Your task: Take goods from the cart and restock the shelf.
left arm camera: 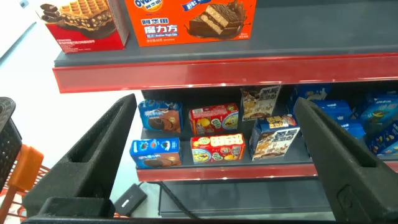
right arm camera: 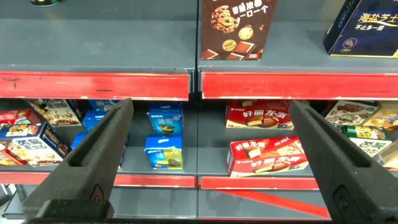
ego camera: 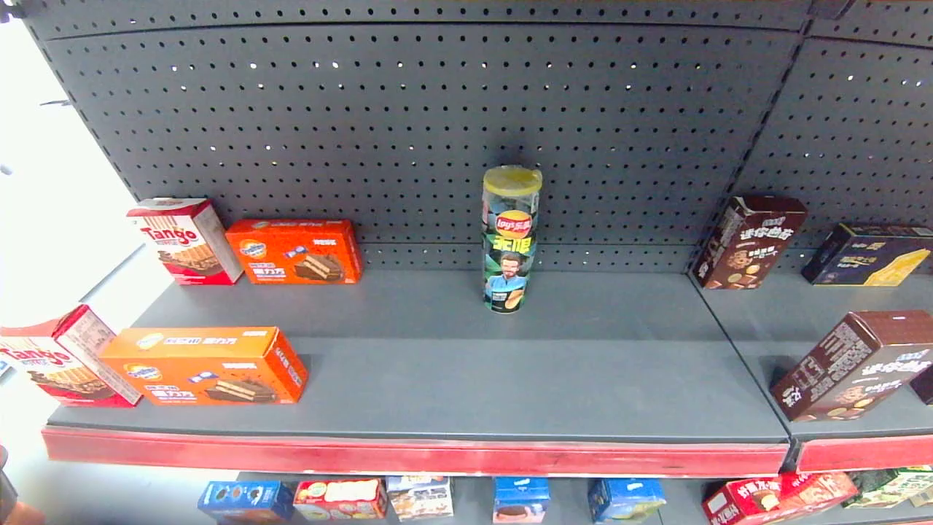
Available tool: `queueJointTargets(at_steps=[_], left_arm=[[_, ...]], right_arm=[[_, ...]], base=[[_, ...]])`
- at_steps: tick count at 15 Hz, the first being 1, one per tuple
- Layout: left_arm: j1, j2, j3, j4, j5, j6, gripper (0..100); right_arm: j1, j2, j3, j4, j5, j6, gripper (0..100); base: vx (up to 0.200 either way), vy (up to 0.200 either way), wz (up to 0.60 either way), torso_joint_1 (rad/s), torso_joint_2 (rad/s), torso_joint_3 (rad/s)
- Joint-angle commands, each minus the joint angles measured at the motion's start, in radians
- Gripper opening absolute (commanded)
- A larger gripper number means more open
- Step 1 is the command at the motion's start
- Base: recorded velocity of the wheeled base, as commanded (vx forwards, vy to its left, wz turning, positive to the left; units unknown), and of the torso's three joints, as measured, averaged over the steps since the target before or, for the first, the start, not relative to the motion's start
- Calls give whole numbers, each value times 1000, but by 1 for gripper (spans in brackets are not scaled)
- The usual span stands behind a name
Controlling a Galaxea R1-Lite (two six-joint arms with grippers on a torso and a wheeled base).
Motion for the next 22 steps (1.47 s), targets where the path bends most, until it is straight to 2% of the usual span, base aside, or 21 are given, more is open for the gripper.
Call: queueJointTargets(at_steps=[1,14,15,22], left_arm=[[0,0,0,0,0,0,100],[0,0,3,-9,0,-5,100],[0,0,12,-41,1,-11,100],[0,0,12,-40,0,-11,100]], right_arm=[[0,1,0,0,0,0,100],[0,1,0,0,1,-5,100],[0,1,0,0,1,-5,100],[0,1,0,0,-2,-3,100]], base=[[0,0,0,0,0,0],[0,0,0,0,0,0],[0,0,600,-2,17,-2],[0,0,600,2,2,0]])
